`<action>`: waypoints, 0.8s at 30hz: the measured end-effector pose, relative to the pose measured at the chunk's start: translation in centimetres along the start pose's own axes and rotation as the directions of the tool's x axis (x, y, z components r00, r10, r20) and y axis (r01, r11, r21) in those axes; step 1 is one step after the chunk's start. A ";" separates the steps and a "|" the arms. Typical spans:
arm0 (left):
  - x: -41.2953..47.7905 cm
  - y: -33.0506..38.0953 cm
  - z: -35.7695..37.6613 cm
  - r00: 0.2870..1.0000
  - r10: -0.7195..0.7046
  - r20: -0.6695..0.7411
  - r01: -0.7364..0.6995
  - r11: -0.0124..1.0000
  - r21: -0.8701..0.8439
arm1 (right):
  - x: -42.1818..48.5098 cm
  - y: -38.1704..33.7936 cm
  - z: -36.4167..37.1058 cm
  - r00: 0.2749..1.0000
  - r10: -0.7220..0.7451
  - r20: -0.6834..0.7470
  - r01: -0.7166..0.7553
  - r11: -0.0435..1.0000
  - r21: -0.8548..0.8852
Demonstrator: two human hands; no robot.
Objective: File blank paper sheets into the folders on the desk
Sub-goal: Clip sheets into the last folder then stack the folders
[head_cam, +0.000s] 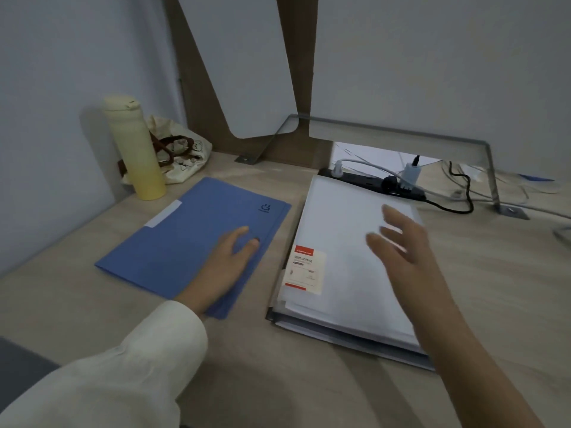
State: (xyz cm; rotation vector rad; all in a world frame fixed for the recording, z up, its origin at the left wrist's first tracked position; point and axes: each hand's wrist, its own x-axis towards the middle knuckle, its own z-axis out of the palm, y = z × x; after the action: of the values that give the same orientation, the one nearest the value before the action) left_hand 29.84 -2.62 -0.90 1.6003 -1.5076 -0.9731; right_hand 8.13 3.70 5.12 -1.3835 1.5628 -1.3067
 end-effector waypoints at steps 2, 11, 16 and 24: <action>1.8 -2.5 -3.9 0.989 0.059 -0.138 -0.029 0.977 0.210 | 0.5 -2.2 4.6 0.956 0.110 0.270 -0.163 0.969 0.183; 5.3 -10.1 -13.6 0.913 -0.355 -0.200 0.402 0.867 0.295 | 3.5 2.8 19.6 0.761 0.561 0.326 -0.633 0.752 0.183; 5.3 -8.9 -14.3 0.910 -0.413 -0.032 0.413 0.910 0.025 | 4.8 2.6 19.9 0.723 0.649 0.238 -0.687 0.711 0.150; 0.5 -9.5 -15.9 0.975 -0.201 0.098 0.224 0.894 -0.387 | 5.7 -1.1 17.9 0.741 0.611 0.279 -0.666 0.720 0.194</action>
State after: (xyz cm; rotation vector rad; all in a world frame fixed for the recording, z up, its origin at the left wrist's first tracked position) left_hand 48.35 -2.53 -2.15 1.4665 -1.0906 -1.3591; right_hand 23.88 -6.15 1.95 -0.6525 1.4558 -0.8735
